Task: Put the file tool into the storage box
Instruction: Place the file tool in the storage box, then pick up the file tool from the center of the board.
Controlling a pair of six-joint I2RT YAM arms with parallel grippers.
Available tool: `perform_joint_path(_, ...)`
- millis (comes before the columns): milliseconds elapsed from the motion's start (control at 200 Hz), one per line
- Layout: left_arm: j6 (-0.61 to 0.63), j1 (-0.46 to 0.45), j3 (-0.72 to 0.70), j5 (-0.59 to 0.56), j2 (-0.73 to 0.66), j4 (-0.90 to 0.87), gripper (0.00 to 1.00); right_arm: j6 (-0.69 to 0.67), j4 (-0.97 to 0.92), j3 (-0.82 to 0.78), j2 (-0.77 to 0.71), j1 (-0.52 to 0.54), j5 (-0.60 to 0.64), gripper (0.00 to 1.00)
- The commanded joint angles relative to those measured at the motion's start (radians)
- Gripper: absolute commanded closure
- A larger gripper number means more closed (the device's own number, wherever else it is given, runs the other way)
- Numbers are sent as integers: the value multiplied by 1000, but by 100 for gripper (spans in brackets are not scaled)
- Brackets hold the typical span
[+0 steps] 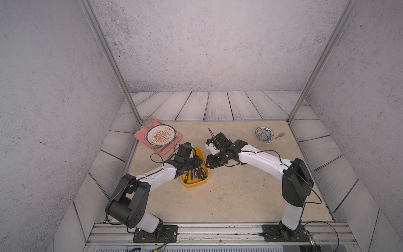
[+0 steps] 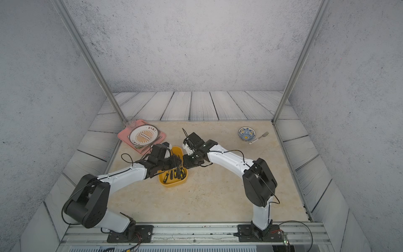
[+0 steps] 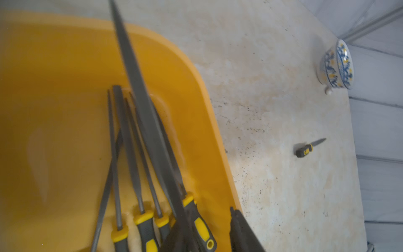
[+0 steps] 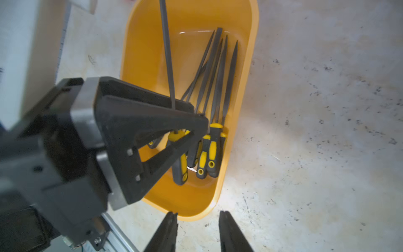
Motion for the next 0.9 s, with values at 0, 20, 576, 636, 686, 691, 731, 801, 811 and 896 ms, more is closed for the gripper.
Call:
perform_joint_path(0,17,5,28,-56,12,-70,47,21,-71,-19,7,-3,140,57)
perform_joint_path(20,15,5,26,-55,10,-68,46,27,-80,-23,9,-4,160,56)
perform_joint_path(576,23,5,25,-49,-6,-57,46,379,-78,-285,-72,-338,306,25)
perform_joint_path(636,26,5,25,-48,-9,-55,46,405,-54,-297,-67,-380,284,24)
perform_joint_path(686,28,5,25,-44,-12,-51,46,422,-28,-303,-55,-411,255,24)
perform_joint_path(691,27,5,25,-44,-12,-50,46,424,-25,-303,-54,-414,251,24)
perform_joint_path(731,28,5,23,-42,-15,-49,46,436,-9,-301,-37,-437,223,24)
perform_joint_path(801,30,5,22,-41,-20,-44,46,455,14,-290,0,-467,174,24)
perform_joint_path(811,29,5,22,-41,-21,-45,46,457,18,-287,4,-470,168,24)
perform_joint_path(896,34,5,21,-40,-27,-44,46,471,32,-261,53,-489,130,24)
